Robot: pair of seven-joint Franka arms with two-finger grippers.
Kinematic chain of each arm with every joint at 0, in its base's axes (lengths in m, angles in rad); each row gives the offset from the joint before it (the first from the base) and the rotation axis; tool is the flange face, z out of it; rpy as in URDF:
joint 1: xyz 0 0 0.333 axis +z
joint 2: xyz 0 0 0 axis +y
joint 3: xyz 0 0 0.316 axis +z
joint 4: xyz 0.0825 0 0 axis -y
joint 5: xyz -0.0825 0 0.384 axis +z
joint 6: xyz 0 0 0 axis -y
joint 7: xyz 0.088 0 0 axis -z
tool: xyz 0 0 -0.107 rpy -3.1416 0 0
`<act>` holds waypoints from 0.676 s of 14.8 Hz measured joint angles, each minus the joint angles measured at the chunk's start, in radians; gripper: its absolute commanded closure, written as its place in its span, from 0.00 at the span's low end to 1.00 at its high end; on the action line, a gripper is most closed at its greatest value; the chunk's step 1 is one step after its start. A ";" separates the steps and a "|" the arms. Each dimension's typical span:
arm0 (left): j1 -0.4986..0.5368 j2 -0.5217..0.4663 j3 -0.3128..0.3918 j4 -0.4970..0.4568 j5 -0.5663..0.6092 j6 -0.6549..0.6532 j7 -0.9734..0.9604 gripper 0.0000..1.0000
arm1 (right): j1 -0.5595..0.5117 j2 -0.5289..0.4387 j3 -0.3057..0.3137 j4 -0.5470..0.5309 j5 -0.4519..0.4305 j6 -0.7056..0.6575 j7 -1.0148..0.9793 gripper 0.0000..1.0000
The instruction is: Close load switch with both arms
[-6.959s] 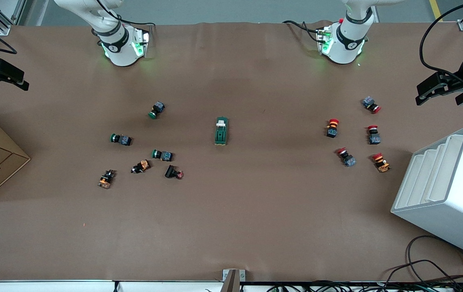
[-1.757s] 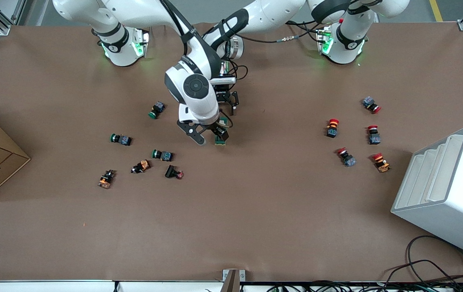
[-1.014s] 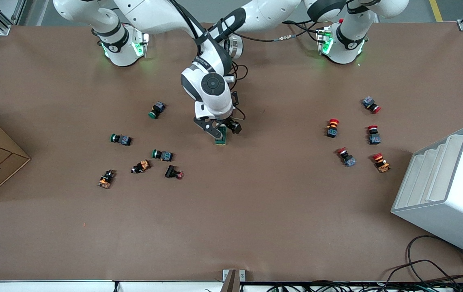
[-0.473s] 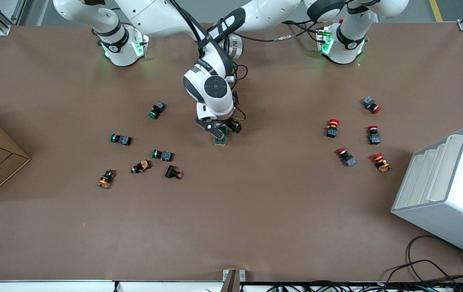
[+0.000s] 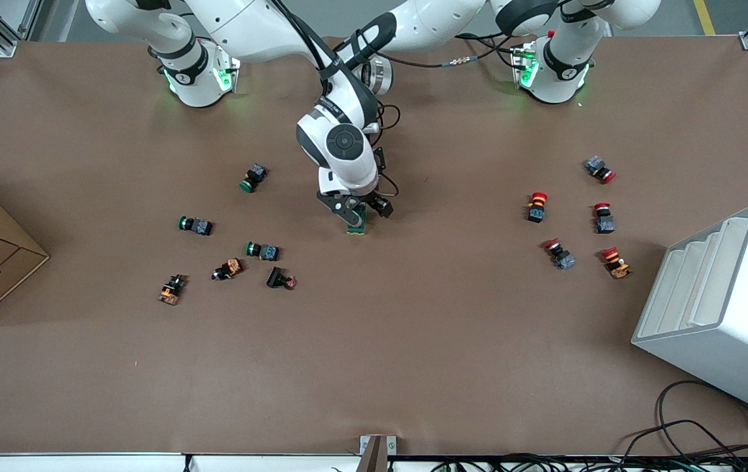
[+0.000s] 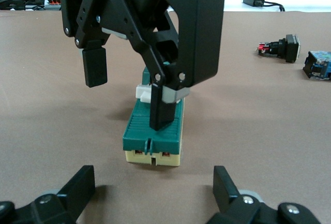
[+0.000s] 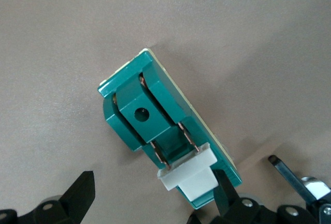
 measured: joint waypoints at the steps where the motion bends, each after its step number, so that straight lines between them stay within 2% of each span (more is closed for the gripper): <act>1: 0.000 0.000 0.000 0.000 0.000 0.000 0.000 0.00 | 0.000 0.000 0.000 0.001 0.002 0.000 0.003 0.00; 10: -0.002 0.003 0.000 0.003 0.001 -0.008 0.000 0.00 | -0.032 -0.022 0.000 0.039 0.033 -0.046 0.012 0.00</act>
